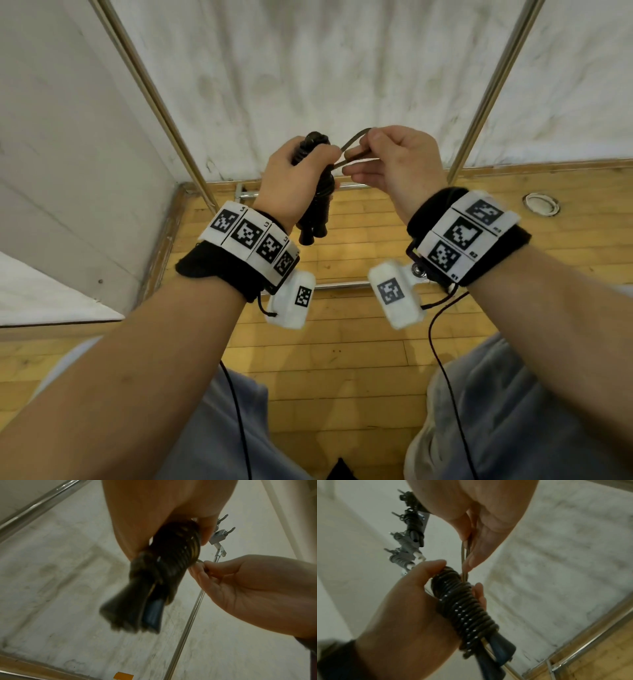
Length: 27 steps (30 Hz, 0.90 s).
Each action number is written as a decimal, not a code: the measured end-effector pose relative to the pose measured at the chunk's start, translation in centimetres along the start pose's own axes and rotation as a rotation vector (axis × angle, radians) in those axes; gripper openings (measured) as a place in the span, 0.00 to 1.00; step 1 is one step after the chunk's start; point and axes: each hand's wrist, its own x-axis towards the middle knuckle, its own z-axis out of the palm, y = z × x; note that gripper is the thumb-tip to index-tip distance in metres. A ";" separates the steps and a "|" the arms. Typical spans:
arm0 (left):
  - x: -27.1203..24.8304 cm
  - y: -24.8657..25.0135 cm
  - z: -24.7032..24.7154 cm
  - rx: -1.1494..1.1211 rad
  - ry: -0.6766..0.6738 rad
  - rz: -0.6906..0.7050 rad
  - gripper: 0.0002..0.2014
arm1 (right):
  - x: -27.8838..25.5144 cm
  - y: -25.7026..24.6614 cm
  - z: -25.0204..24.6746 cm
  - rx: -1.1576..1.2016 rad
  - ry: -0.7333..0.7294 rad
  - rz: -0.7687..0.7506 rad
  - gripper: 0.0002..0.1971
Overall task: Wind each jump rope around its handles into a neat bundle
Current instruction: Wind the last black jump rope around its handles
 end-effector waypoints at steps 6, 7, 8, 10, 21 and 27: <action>-1.6 2.0 -0.2 0.272 -0.021 0.135 0.13 | -2.4 -1.6 0.3 -0.172 -0.059 -0.161 0.11; -2.0 2.3 -0.1 0.330 -0.032 0.167 0.10 | -2.8 -1.9 0.3 -0.195 -0.057 -0.191 0.12; -2.5 2.6 0.0 0.374 -0.040 0.194 0.06 | -3.2 -2.2 0.4 -0.214 -0.051 -0.220 0.12; -3.3 3.2 -0.1 0.422 -0.060 0.244 0.05 | -3.9 -3.1 0.2 -0.237 -0.026 -0.263 0.12; -5.2 10.5 0.7 0.333 0.045 0.475 0.07 | -6.3 -9.9 -0.9 -0.366 -0.009 -0.436 0.09; -1.4 13.3 4.7 0.290 0.089 0.564 0.11 | -2.3 -12.7 -3.8 -0.336 0.125 -0.510 0.08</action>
